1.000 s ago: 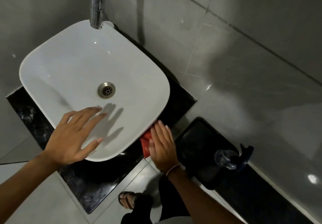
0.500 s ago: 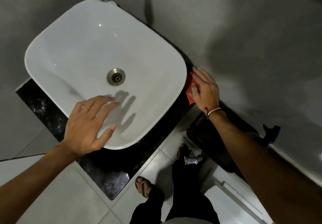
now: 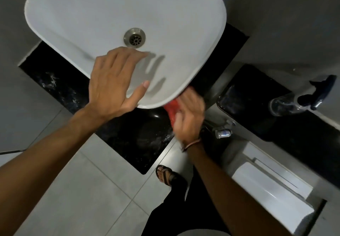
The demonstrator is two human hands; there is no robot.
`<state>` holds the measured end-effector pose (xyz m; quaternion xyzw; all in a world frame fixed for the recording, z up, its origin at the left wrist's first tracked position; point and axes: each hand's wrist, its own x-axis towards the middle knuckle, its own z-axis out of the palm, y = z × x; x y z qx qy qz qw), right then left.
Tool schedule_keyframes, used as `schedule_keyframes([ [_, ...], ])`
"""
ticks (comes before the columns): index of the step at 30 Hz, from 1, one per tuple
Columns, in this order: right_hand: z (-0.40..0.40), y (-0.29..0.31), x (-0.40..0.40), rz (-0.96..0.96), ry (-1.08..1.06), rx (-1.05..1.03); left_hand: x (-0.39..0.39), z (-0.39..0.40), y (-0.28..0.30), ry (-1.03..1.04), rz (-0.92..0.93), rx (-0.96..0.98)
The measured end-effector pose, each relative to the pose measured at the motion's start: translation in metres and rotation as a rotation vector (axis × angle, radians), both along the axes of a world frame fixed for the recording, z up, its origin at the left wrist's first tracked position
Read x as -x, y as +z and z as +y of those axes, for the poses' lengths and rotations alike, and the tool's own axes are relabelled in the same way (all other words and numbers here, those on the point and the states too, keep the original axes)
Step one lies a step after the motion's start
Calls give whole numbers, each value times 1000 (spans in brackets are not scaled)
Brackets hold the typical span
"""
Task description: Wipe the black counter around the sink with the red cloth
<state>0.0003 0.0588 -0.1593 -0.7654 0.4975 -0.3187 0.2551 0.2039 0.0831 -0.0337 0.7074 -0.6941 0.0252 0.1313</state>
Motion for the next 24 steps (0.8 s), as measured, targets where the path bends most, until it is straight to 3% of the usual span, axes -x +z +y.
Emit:
schedule_keyframes([
  [3,94,8,-16,-52,103,-23,7,6,8,16,41,-31],
  [6,119,22,-16,-101,187,-120,27,21,22,45,207,0],
  [10,66,62,14,-311,75,-229,86,84,13,179,298,249],
  [14,-28,120,34,-324,-133,28,163,127,-28,321,314,26],
  [18,-102,151,1,-232,-33,41,197,109,-66,618,203,-282],
  [21,-110,147,-38,-51,84,-63,193,103,-97,728,126,-269],
  [24,-94,133,-51,250,81,89,184,109,-112,663,90,-222],
])
